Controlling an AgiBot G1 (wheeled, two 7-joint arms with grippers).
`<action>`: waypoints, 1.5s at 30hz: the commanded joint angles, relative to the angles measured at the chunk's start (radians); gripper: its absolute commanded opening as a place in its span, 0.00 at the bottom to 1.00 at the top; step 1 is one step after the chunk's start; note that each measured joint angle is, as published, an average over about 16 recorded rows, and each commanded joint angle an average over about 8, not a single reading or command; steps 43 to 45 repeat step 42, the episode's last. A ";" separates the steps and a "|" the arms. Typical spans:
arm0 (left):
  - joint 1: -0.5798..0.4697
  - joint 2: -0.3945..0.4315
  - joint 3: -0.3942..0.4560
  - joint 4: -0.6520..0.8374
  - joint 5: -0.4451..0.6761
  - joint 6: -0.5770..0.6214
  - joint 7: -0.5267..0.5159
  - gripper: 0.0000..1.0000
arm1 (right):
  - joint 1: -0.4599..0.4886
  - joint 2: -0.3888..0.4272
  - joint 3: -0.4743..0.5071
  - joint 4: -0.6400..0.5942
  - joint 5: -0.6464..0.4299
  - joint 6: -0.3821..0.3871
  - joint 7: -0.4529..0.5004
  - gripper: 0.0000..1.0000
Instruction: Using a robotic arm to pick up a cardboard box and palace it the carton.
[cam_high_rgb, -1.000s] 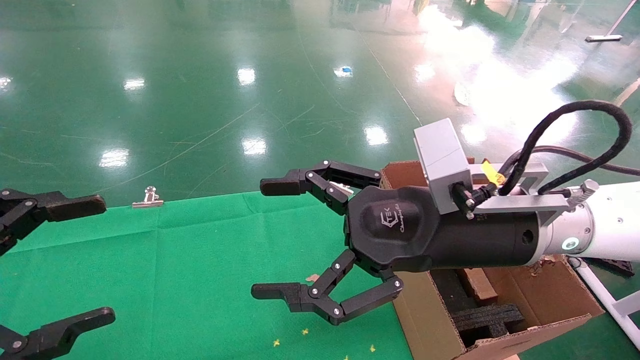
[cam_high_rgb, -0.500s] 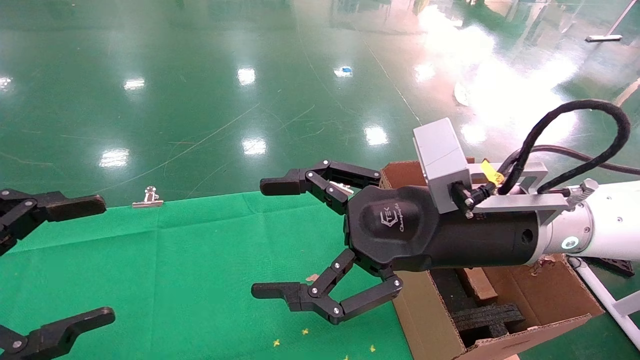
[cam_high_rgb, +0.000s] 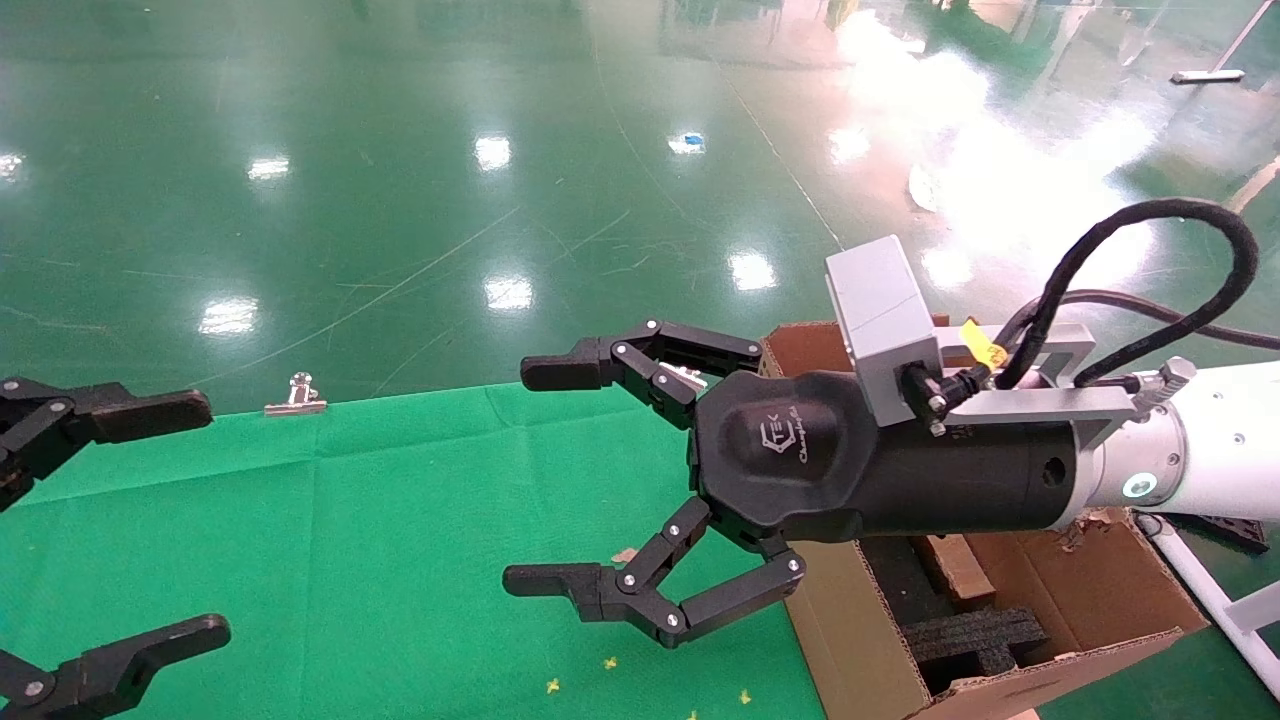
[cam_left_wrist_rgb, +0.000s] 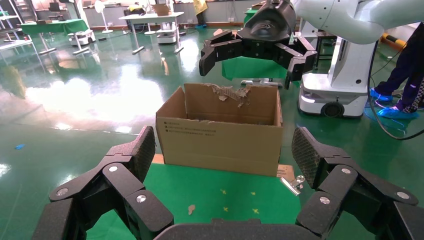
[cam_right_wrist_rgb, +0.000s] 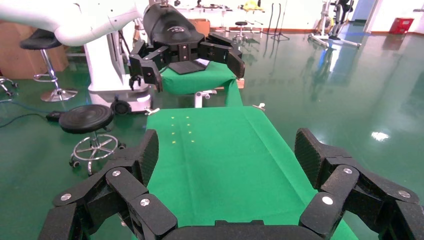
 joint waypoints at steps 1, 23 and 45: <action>0.000 0.000 0.000 0.000 0.000 0.000 0.000 1.00 | 0.000 0.000 0.000 0.000 0.000 0.000 0.000 1.00; 0.000 0.000 0.000 0.000 0.000 0.000 0.000 1.00 | 0.001 0.000 -0.001 0.000 0.000 0.000 0.000 1.00; 0.000 0.000 0.000 0.000 0.000 0.000 0.000 1.00 | 0.001 0.000 -0.001 0.000 0.000 0.000 0.000 1.00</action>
